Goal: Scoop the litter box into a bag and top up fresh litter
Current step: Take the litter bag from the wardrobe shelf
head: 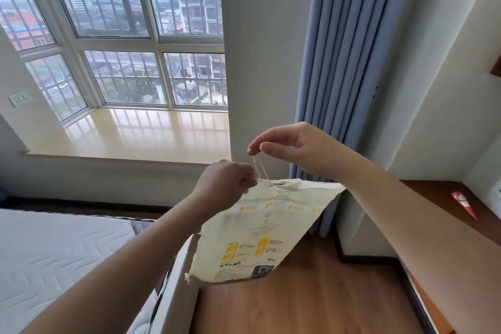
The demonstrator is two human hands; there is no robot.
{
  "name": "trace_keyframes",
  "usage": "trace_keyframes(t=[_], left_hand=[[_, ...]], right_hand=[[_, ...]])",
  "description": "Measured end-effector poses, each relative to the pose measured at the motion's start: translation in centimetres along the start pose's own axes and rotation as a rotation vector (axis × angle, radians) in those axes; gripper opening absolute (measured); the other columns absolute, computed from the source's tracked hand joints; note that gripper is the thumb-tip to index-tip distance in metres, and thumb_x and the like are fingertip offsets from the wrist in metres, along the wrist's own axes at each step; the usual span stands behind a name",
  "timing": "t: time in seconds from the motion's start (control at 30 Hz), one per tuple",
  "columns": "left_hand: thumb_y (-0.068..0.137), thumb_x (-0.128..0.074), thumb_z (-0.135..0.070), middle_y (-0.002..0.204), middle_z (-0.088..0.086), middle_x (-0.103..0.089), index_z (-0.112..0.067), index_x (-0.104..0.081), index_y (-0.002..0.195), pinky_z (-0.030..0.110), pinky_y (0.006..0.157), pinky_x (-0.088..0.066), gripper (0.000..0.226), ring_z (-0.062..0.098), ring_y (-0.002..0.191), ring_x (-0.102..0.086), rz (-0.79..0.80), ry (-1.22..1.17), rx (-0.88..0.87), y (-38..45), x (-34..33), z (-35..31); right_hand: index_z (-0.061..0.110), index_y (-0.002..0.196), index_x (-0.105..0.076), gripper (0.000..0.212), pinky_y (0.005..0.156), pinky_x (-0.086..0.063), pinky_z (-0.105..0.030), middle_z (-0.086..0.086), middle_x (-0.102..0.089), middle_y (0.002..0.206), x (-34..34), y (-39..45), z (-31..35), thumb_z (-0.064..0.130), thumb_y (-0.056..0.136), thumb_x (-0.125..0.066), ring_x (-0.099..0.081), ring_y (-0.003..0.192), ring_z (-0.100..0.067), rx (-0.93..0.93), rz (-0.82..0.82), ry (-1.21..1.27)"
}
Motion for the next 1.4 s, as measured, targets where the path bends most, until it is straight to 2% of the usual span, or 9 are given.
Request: trace_keyframes(t=[0.17, 0.33, 0.43, 0.53, 0.63, 0.7, 0.8, 1.2, 1.4], left_hand=[[0.089, -0.067, -0.031, 0.08, -0.009, -0.072, -0.034, -0.035, 0.132, 0.035, 0.071, -0.051, 0.054, 0.015, 0.078, -0.064, 0.003, -0.041, 0.027, 5.1, -1.8, 0.5], [0.088, -0.067, -0.029, 0.07, -0.02, -0.071, -0.046, -0.065, 0.084, 0.02, 0.07, -0.05, 0.018, -0.003, 0.072, -0.065, 0.04, -0.125, 0.107, 10.3, -2.7, 0.9], [0.088, -0.069, -0.028, 0.069, -0.021, -0.071, -0.036, -0.074, 0.085, 0.023, 0.075, -0.053, 0.01, -0.008, 0.069, -0.064, 0.048, -0.169, 0.154, 12.9, -3.4, 1.4], [0.087, -0.069, -0.032, 0.066, -0.023, -0.069, -0.032, -0.075, 0.084, 0.026, 0.073, -0.053, 0.007, -0.006, 0.066, -0.063, 0.018, -0.168, 0.186, 15.1, -4.4, 1.6], [0.087, -0.068, -0.034, 0.064, -0.021, -0.069, -0.029, -0.074, 0.081, 0.03, 0.07, -0.053, 0.01, -0.002, 0.064, -0.063, 0.003, -0.161, 0.217, 16.8, -5.4, 1.2], [0.088, -0.066, -0.034, 0.064, -0.02, -0.069, -0.029, -0.074, 0.081, 0.031, 0.07, -0.053, 0.012, -0.001, 0.065, -0.062, -0.024, -0.142, 0.243, 17.9, -5.9, 1.0], [0.09, -0.063, -0.034, 0.063, -0.02, -0.068, -0.028, -0.074, 0.08, 0.033, 0.068, -0.051, 0.016, 0.001, 0.066, -0.061, -0.052, -0.121, 0.276, 18.9, -6.5, 1.3], [0.089, -0.067, -0.036, 0.09, -0.009, -0.074, -0.026, -0.073, 0.101, 0.034, 0.072, -0.054, 0.016, 0.014, 0.08, -0.066, -0.115, -0.032, 0.204, 17.5, -6.2, 7.1], [0.074, -0.078, -0.046, 0.131, -0.025, -0.046, -0.047, -0.038, 0.138, 0.013, 0.088, -0.041, 0.076, -0.015, 0.112, -0.046, -0.207, -0.436, 0.333, 9.9, -8.3, 14.1]], right_hand=[[0.021, 0.106, -0.071, 0.021, 0.086, -0.045, -0.007, 0.014, -0.073, 0.097, 2.9, 3.9, -5.4, 0.031, 0.095, -0.056, -0.065, 0.096, 0.002, -0.022, 0.064, 0.056], [0.023, 0.103, -0.072, 0.022, 0.083, -0.051, -0.016, 0.013, -0.072, 0.095, 5.5, 7.8, -11.4, 0.035, 0.094, -0.056, -0.065, 0.089, 0.001, -0.075, 0.229, 0.027], [0.029, 0.102, -0.069, 0.031, 0.061, -0.046, -0.014, 0.016, -0.07, 0.088, 7.2, 9.4, -15.2, 0.053, 0.091, -0.052, -0.059, 0.068, 0.011, -0.109, 0.151, -0.085], [0.035, 0.124, -0.053, 0.057, 0.084, -0.051, -0.021, 0.02, -0.062, 0.112, 8.0, 9.6, -18.8, 0.069, 0.079, -0.054, -0.058, 0.095, 0.008, -0.213, 0.294, -0.116], [0.04, 0.118, -0.053, 0.056, 0.075, -0.052, -0.024, 0.022, -0.061, 0.103, 6.9, 9.5, -21.3, 0.069, 0.071, -0.065, -0.059, 0.091, -0.002, -0.28, 0.491, -0.238], [0.035, 0.091, -0.059, 0.032, 0.061, -0.051, -0.03, 0.012, -0.061, 0.085, 6.0, 10.2, -22.6, 0.062, 0.076, -0.066, -0.061, 0.076, -0.013, -0.281, 0.431, -0.376], [0.025, 0.068, -0.054, 0.033, 0.051, -0.033, -0.024, 0.011, -0.05, 0.065, 5.6, 11.6, -24.0, 0.051, 0.087, -0.06, -0.051, 0.064, -0.014, -0.197, 0.28, -0.494], [0.036, 0.094, -0.069, 0.017, 0.062, -0.035, -0.027, 0.008, -0.067, 0.084, 1.6, 16.7, -24.8, 0.041, 0.093, -0.052, -0.058, 0.076, -0.02, -0.072, 0.12, -0.567], [0.033, 0.088, -0.071, 0.019, 0.061, -0.034, -0.022, 0.017, -0.071, 0.095, -0.3, 18.5, -23.5, 0.033, 0.094, -0.053, -0.062, 0.087, -0.011, -0.163, 0.122, -0.536]])
Point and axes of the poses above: each hand's wrist, its own y-axis towards the middle knuckle, its own x-axis out of the back of the hand, z = x × y, the point moved 1 cm from there along y, towards the middle knuckle
